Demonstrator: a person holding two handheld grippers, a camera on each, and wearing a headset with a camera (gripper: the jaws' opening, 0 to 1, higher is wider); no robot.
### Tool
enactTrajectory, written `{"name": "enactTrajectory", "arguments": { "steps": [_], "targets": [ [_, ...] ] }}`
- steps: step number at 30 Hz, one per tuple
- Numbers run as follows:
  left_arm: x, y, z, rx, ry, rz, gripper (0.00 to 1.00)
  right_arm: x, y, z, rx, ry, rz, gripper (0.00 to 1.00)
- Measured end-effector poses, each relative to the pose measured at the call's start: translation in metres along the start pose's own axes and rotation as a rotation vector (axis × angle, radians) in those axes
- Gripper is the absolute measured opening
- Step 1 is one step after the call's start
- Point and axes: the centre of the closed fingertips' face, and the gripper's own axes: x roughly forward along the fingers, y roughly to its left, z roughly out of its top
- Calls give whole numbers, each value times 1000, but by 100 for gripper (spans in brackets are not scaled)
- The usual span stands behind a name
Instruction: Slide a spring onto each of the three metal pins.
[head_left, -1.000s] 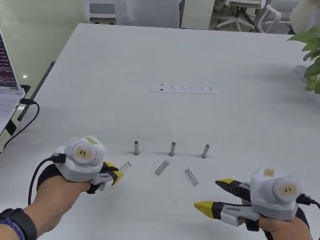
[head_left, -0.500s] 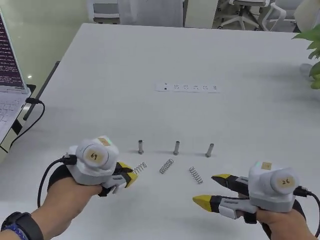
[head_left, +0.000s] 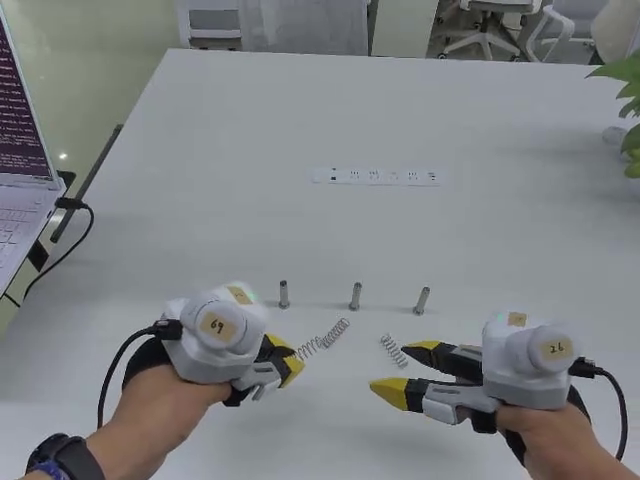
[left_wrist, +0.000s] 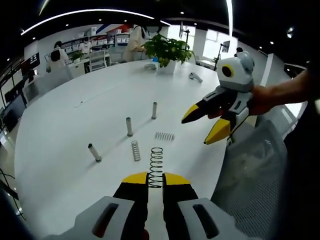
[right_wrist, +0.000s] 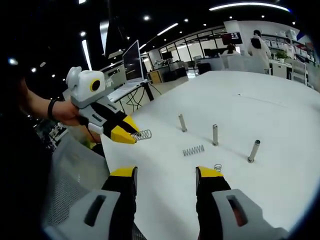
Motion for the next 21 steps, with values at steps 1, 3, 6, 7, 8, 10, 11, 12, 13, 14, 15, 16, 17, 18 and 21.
{"name": "enactTrajectory", "arguments": {
  "steps": [1, 3, 6, 7, 8, 10, 11, 12, 13, 14, 15, 16, 17, 18, 21],
  "targets": [
    [0, -1, 1, 3, -1, -2, 2, 1, 1, 2, 3, -4, 5, 44],
    [1, -3, 4, 8, -5, -7, 2, 3, 3, 5, 13, -14, 15, 44],
    [3, -6, 7, 13, -9, -13, 2, 7, 6, 10, 17, -22, 31, 42],
    [3, -7, 7, 16, -10, -15, 2, 8, 7, 12, 20, -25, 36, 41],
    [4, -9, 9, 16, -13, -19, 2, 10, 9, 13, 26, -31, 44, 40],
    [5, -12, 10, 22, -15, -23, 2, 14, 11, 16, 40, -39, 55, 39],
    [5, -13, 10, 22, -16, -24, 2, 15, 12, 18, 48, -44, 62, 38],
    [6, -14, 11, 22, -18, -27, 2, 17, 15, 19, 62, -48, 78, 38],
    [6, -14, 11, 23, -19, -28, 2, 18, 16, 20, 69, -51, 86, 37],
    [6, -15, 12, 23, -21, -29, 2, 19, 17, 21, 68, -51, 86, 36],
    [6, -16, 12, 22, -23, -31, 2, 21, 18, 22, 69, -51, 91, 35],
    [7, -16, 13, 24, -24, -32, 2, 22, 20, 22, 70, -50, 97, 34],
    [7, -17, 13, 27, -26, -33, 2, 24, 22, 22, 76, -49, 107, 34],
    [7, -18, 13, 28, -26, -34, 2, 25, 23, 23, 84, -51, 115, 33],
    [7, -21, 15, 32, -31, -40, 2, 28, 27, 26, 110, -58, 139, 32]
  ]
}}
